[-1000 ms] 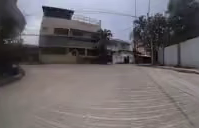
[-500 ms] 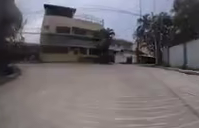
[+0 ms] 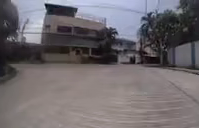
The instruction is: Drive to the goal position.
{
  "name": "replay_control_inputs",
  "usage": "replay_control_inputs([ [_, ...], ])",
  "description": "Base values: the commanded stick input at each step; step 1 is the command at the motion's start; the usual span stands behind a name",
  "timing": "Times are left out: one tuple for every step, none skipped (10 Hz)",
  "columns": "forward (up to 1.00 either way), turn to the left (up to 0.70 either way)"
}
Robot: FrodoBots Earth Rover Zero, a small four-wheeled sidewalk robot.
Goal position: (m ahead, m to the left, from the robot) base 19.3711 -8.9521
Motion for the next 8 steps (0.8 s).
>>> replay_control_inputs([
  [1.00,0.00],
  [1.00,0.00],
  [1.00,0.00],
  [1.00,0.00],
  [1.00,0.00],
  [1.00,0.00],
  [1.00,0.00],
  [1.00,0.00],
])
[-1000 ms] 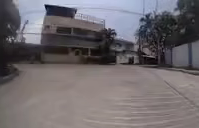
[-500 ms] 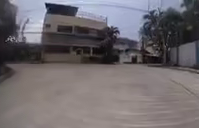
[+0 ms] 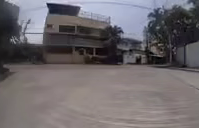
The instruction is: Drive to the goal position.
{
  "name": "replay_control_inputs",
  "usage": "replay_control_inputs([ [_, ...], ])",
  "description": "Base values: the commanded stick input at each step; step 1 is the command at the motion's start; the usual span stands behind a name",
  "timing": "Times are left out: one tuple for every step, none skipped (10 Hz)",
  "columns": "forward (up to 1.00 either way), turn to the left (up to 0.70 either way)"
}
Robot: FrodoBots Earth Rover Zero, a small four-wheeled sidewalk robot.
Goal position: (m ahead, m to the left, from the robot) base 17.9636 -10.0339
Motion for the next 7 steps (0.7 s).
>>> replay_control_inputs([
  [1.00,0.00],
  [1.00,0.00],
  [1.00,0.00],
  [1.00,0.00],
  [1.00,0.00],
  [1.00,-0.02],
  [1.00,-0.13],
])
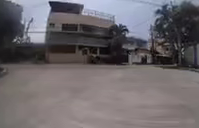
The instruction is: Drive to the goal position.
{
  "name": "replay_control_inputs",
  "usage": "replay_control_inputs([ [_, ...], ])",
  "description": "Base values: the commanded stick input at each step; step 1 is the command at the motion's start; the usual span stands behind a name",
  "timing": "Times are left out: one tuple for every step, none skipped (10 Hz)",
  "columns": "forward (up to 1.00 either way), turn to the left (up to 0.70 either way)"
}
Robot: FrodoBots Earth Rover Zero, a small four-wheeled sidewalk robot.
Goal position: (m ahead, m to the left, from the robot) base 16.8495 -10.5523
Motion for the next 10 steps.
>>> replay_control_inputs([
  [1.00,-0.22],
  [1.00,-0.30],
  [1.00,-0.38],
  [1.00,-0.38],
  [1.00,-0.38],
  [1.00,-0.38],
  [1.00,-0.37],
  [1.00,-0.39],
  [1.00,-0.40],
  [1.00,-0.37],
])
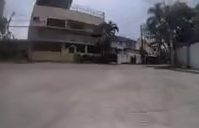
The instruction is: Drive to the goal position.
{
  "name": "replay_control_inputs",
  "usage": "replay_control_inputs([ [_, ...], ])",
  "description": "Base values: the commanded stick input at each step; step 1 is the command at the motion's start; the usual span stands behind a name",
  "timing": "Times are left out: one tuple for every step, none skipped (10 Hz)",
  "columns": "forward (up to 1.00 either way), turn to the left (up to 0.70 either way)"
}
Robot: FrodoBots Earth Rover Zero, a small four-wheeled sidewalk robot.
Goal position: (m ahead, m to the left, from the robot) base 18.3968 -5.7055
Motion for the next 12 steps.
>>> replay_control_inputs([
  [1.00,-0.13],
  [1.00,-0.04],
  [1.00,-0.01],
  [1.00,0.00],
  [1.00,-0.01],
  [1.00,-0.02],
  [1.00,-0.02],
  [1.00,-0.02],
  [1.00,0.00],
  [1.00,0.00],
  [1.00,-0.02],
  [1.00,-0.21],
])
